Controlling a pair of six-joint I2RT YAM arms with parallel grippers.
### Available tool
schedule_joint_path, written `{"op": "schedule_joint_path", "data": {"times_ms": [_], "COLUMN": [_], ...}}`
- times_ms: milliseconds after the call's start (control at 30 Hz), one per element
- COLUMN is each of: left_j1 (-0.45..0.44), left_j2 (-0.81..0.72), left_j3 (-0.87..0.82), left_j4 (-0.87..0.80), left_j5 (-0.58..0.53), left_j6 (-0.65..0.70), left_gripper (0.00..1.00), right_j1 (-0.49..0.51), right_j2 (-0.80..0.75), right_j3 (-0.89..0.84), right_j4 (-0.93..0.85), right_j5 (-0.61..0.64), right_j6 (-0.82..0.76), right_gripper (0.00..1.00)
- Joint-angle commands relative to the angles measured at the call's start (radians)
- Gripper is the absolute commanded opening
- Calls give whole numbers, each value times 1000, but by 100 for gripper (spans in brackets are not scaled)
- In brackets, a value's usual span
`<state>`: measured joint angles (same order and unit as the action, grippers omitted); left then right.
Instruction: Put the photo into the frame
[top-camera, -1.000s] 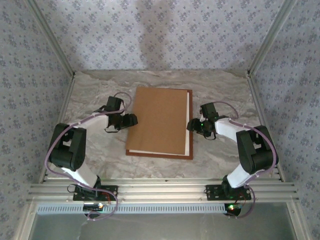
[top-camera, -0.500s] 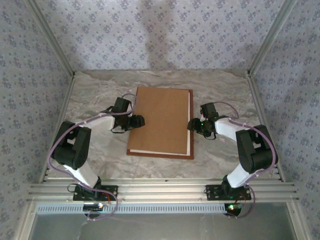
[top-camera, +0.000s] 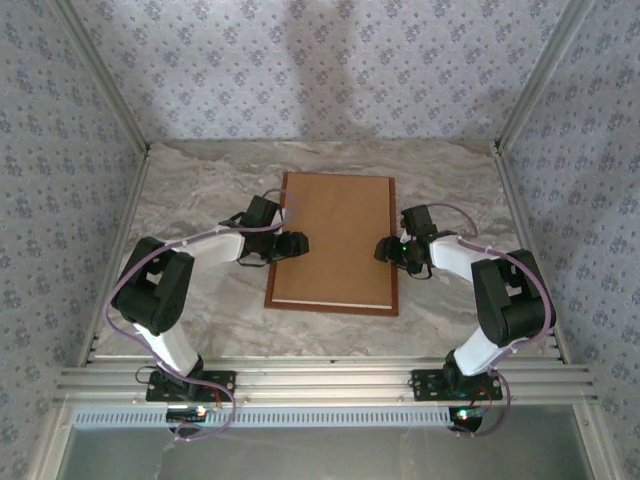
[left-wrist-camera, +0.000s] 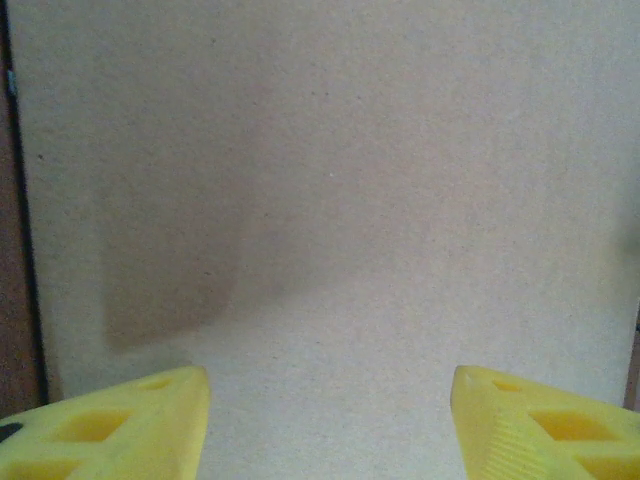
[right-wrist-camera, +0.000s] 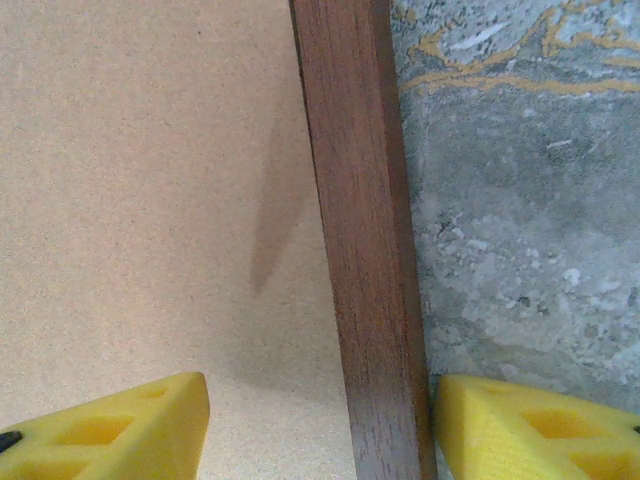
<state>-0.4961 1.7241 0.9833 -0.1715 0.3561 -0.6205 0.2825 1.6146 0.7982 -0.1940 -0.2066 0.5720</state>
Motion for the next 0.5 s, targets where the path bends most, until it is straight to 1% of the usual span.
{"op": "schedule_joint_path", "data": {"times_ms": [0,100,167,233,367,467], "left_j1": [1,19,48,87,173,215], "left_j2": [-5,-37,-67,-100,-162,-194], "left_j3": [28,39,46,45,11,-33], "left_j4": [-12,-42,-72,-97,-116,-119], "left_j5": [30,2,-26,-51,-87,-122], "left_j6": [-16,-1,16,27,36,41], "left_gripper": [68,76,84,89,94,94], "right_j1": [16,14,16,18,29,50], "right_j2": [80,74,66,49,-1,-14], "right_j3": [-9,-1,9,23,64,133], "right_j4": [95,79,55,23,-47,-115], "right_j5": [-85,-78,-64,-40,22,101], "right_j6": [8,-1,-12,-28,-56,-84], "right_gripper": [65,67,68,69,69,70]}}
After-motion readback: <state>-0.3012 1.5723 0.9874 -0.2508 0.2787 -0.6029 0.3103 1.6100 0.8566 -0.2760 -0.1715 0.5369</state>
